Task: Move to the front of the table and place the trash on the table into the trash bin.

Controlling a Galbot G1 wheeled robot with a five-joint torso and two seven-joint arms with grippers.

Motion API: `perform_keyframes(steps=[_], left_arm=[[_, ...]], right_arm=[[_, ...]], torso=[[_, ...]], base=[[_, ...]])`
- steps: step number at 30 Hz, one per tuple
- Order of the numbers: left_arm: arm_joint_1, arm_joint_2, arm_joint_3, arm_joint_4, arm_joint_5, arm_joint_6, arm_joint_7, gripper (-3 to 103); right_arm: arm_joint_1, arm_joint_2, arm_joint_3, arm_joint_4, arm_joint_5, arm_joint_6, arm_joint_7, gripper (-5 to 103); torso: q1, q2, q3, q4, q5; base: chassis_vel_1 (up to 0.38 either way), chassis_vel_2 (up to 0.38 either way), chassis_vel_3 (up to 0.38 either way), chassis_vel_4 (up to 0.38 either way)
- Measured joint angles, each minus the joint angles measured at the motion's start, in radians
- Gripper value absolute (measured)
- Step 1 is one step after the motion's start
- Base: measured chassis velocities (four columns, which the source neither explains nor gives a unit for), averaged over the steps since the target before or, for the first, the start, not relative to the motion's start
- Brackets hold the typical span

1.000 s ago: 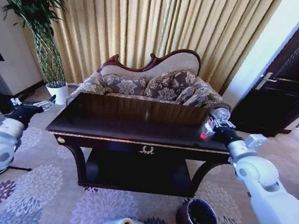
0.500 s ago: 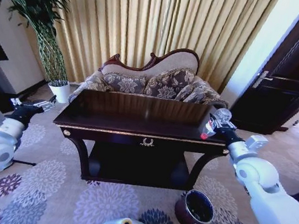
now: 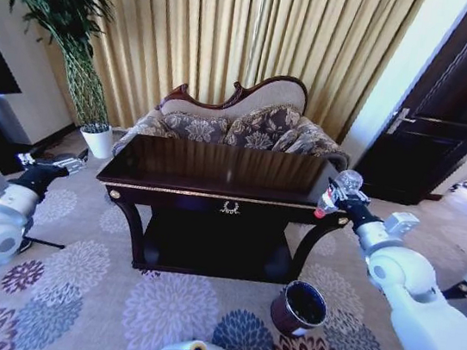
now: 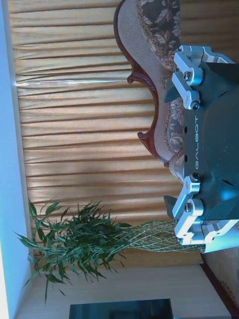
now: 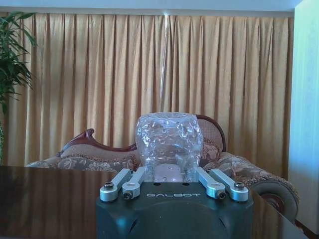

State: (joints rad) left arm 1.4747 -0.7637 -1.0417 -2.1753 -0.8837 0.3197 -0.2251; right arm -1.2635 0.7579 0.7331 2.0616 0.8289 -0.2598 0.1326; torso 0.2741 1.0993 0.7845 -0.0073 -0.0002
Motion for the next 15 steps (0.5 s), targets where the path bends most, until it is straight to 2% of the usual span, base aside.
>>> perform_keyframes(steps=[15], left_arm=[[-0.001, -0.022, 0.002, 0.003, 0.005, -0.002, -0.001, 100]], right_arm=[[-0.025, 0.033, -0.001, -0.037, -0.061, 0.033, -0.005, 26]], torso=[[0.000, 0.000, 0.000, 0.0000, -0.0001]], base=[[0.130, -0.125, -0.127, 0.124]])
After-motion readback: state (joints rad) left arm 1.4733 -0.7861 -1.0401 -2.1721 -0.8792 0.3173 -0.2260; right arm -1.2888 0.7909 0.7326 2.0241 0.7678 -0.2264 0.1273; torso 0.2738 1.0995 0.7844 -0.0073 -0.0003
